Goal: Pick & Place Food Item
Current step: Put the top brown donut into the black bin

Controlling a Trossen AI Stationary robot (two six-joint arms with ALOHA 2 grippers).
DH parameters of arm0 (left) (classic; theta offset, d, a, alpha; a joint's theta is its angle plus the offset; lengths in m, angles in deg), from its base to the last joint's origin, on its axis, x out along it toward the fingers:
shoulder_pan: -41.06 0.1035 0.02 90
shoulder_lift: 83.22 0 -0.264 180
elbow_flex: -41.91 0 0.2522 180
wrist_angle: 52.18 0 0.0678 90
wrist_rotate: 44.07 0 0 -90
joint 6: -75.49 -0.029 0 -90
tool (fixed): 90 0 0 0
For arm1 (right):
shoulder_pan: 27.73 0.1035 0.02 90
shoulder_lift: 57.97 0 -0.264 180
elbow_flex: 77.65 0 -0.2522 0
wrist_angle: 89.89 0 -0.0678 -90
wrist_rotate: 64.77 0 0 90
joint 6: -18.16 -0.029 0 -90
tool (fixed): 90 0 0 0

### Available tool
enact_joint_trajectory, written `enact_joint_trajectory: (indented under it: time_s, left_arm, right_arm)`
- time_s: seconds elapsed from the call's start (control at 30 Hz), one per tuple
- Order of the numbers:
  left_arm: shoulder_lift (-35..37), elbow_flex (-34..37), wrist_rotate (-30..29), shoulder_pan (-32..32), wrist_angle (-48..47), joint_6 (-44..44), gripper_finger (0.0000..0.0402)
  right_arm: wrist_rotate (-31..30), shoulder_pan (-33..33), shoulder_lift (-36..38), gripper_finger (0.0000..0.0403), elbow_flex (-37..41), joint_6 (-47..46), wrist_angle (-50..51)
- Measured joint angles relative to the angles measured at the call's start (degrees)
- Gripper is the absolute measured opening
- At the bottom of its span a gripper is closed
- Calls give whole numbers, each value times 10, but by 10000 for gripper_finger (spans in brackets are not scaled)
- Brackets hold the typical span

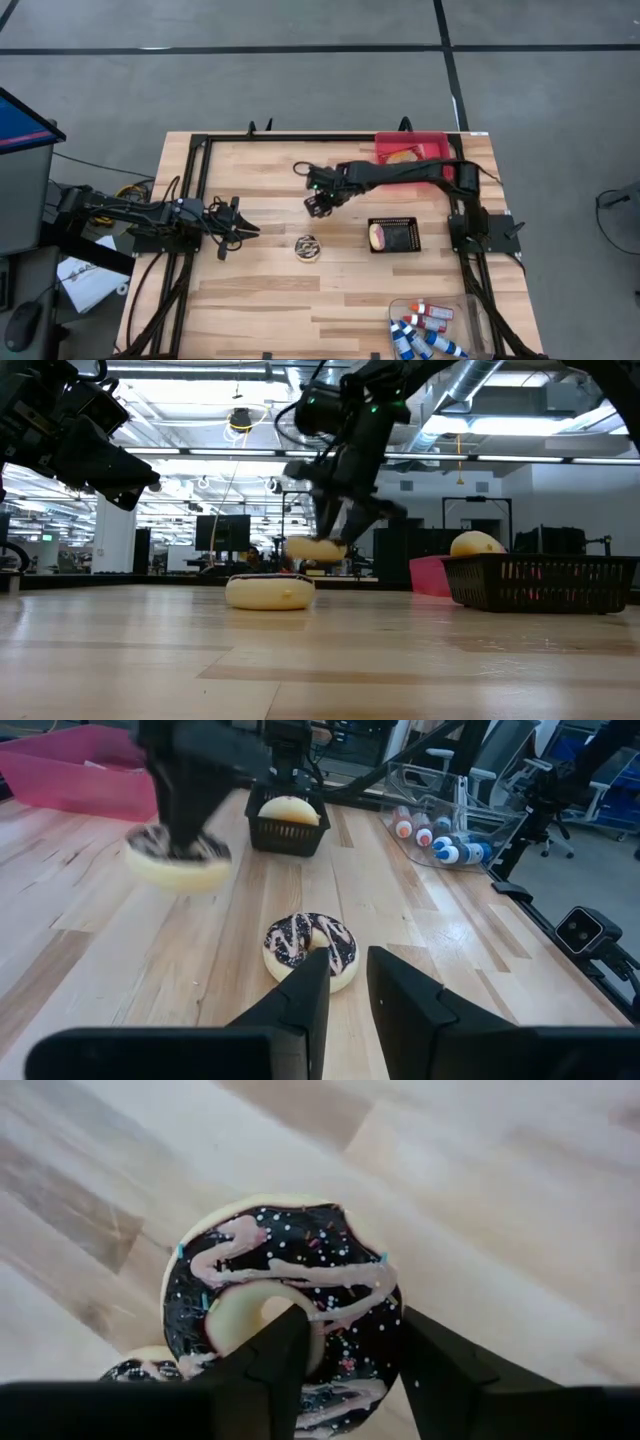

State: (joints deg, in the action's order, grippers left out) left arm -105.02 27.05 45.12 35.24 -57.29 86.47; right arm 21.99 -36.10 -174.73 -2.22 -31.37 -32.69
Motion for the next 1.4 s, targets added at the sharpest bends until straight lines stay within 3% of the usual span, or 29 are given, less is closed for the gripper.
enact_joint_trajectory:
  time_s: [0.17,0.3,0.63,0.9,1.1,1.4]
  left_arm:
    - [0,0,0,0,0,0,68]
    - [0,0,0,0,0,0,68]
    - [0,0,0,0,4,0,68]
    - [0,0,0,0,4,0,68]
    - [0,0,0,0,5,0,68]
    - [0,0,0,0,9,0,68]
  right_arm:
    - [-47,-6,47,153,16,22,70]
    - [-54,-9,120,153,101,9,64]
    - [-59,-14,446,138,406,-158,-40]
    - [-65,45,658,139,588,-309,-135]
    - [-89,116,697,137,644,-374,-159]
    - [-114,194,663,143,645,-421,-170]
